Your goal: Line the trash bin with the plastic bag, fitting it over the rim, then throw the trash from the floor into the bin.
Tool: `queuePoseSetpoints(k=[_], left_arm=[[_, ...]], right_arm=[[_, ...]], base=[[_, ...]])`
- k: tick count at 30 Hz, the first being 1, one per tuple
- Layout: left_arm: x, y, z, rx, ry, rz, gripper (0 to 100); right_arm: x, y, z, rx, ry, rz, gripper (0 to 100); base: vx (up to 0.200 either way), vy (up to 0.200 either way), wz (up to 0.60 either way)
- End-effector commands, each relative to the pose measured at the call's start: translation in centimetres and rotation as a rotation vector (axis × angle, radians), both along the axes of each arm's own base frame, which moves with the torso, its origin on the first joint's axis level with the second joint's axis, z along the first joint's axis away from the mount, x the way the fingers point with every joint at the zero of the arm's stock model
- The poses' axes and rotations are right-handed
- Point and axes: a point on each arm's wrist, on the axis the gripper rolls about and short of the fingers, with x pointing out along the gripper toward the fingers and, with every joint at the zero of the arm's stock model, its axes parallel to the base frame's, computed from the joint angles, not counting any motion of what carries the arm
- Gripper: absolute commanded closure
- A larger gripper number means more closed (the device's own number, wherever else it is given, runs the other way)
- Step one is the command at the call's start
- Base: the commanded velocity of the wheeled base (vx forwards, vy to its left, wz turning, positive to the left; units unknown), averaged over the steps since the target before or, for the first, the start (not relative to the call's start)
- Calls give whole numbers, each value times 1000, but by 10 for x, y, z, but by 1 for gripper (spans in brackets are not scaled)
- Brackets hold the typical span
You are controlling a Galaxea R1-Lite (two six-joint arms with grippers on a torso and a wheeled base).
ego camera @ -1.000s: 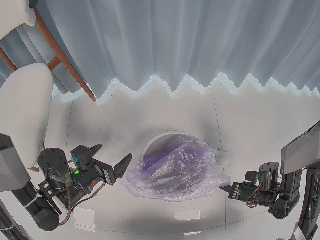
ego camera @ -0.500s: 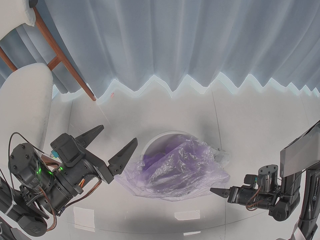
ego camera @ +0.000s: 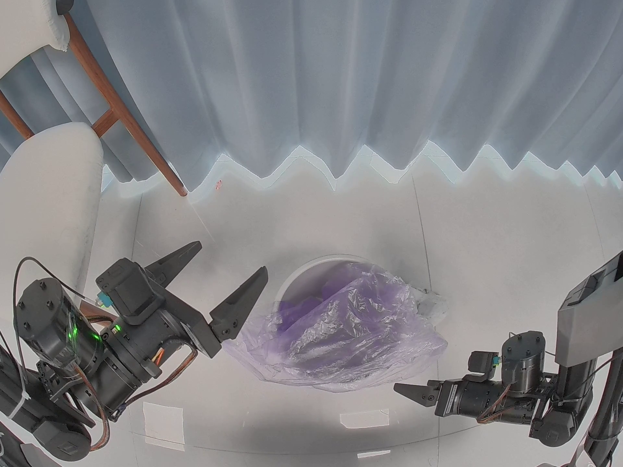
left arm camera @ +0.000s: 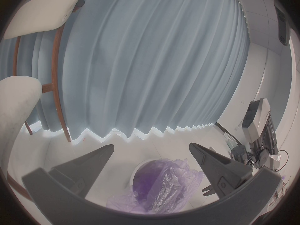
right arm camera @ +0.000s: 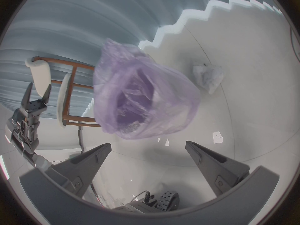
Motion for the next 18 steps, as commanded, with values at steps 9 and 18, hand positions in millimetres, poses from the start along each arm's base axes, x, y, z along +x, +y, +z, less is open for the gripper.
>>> queuePoseSetpoints(k=[9, 18], left_arm=[[-5, -10, -10, 22, 40, -42, 0], [-6, -12, -16, 44, 60, -51, 0]], right_arm=[[-25, 18, 42, 203, -54, 62, 0], [-18, 37, 44, 361, 77, 8, 0]], base=[[0, 0, 0], [0, 0, 0]])
